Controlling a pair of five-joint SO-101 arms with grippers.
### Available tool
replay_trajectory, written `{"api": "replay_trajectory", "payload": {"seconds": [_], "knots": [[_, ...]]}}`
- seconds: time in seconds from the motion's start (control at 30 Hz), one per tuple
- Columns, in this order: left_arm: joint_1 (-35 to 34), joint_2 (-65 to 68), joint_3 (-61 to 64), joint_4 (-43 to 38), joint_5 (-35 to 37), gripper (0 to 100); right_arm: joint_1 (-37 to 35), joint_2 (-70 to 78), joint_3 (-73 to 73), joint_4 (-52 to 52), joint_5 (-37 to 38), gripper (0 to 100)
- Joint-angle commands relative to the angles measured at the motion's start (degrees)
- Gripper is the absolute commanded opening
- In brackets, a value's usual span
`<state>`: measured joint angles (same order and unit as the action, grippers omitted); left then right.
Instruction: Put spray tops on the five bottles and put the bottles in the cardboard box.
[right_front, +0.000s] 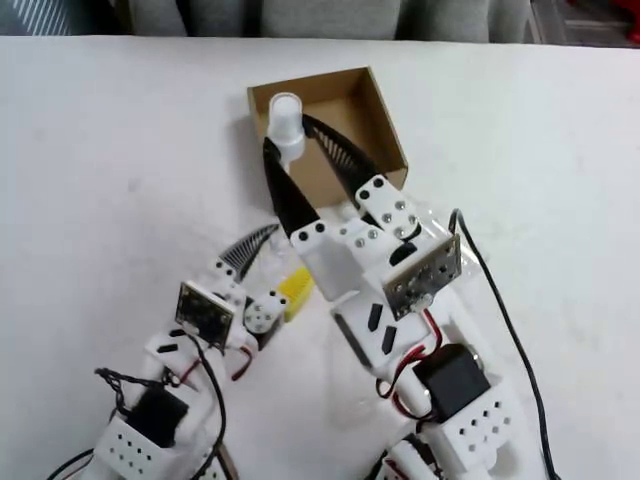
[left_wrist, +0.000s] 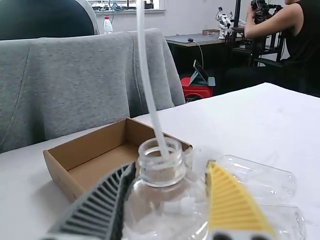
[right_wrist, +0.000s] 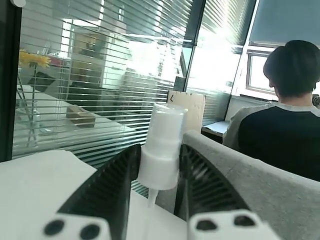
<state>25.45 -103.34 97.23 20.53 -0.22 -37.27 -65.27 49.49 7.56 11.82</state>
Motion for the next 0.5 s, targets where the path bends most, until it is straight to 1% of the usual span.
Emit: {"api": "replay_trajectory", "payload": {"seconds": [0.0,0.33,0.47], "knots": [[-0.7,-1.4,-0.3,0.2,-0.4,2,0.1,-0.7,-3.7,-2.4,0.6,1.6],[-0.7,-1.4,-0.3,0.2,-0.4,2,0.1,-1.0,-2.8,-0.7,0.4,1.6],[-0.7,-1.4,-0.3,0.2,-0.4,2,0.1,-2.0,-2.2,1.5,-4.7,1.6]]}}
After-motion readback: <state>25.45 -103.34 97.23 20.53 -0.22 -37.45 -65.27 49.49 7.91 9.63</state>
